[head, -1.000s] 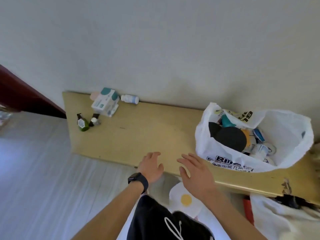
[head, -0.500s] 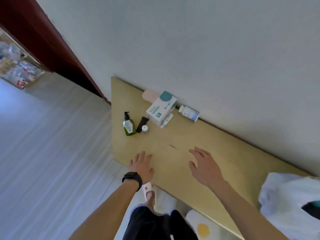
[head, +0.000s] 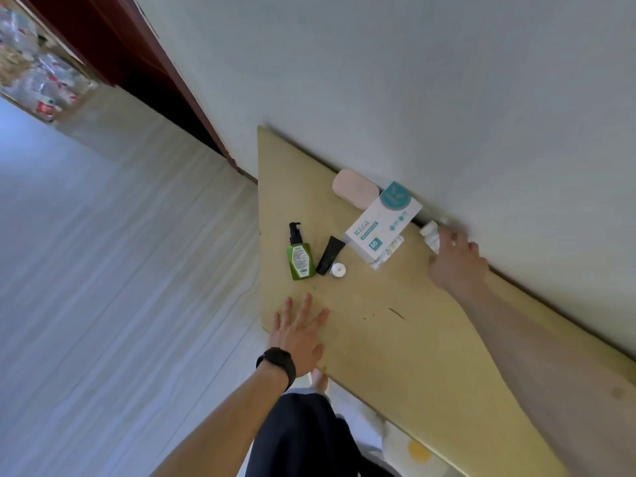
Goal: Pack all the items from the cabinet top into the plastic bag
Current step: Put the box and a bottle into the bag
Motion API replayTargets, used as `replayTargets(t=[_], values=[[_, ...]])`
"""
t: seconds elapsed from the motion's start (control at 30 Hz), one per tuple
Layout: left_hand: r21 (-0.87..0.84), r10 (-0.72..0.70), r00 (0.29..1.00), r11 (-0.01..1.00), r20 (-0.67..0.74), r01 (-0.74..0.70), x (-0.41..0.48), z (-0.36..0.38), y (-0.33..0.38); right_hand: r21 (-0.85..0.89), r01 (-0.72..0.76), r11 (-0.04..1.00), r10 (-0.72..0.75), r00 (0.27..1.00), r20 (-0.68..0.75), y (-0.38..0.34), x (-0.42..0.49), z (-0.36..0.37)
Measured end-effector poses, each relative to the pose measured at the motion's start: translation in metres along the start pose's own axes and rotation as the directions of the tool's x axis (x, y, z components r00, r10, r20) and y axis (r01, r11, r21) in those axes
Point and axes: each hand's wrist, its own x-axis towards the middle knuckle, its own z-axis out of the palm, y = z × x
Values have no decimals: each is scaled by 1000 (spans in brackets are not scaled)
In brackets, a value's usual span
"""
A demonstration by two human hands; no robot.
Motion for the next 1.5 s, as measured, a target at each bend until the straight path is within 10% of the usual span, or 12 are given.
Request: replayTargets(t=[0.27,0.57,0.93,1.23,1.5], values=[[-160,132,796,948,-590,-276,33,-97,45,145,-192,970,173,975,139,-1,-56,47],[-171,-10,942,984,-336,-50,104,-136,104,429,-328,842,213,932,294,29,-147,99],[-498,-100,929,861,-356,-99,78,-156,96,911,-291,291,229,946,229,78,-268,92],[-924,-145,969,358,-197,-134,-66,-79,180,906,-52,-419,281,942,184,150,-369,53],[-956,1,994,273,-109,-105,-162,41,318,924,-6,-383,423,888,181,300,-473,76]])
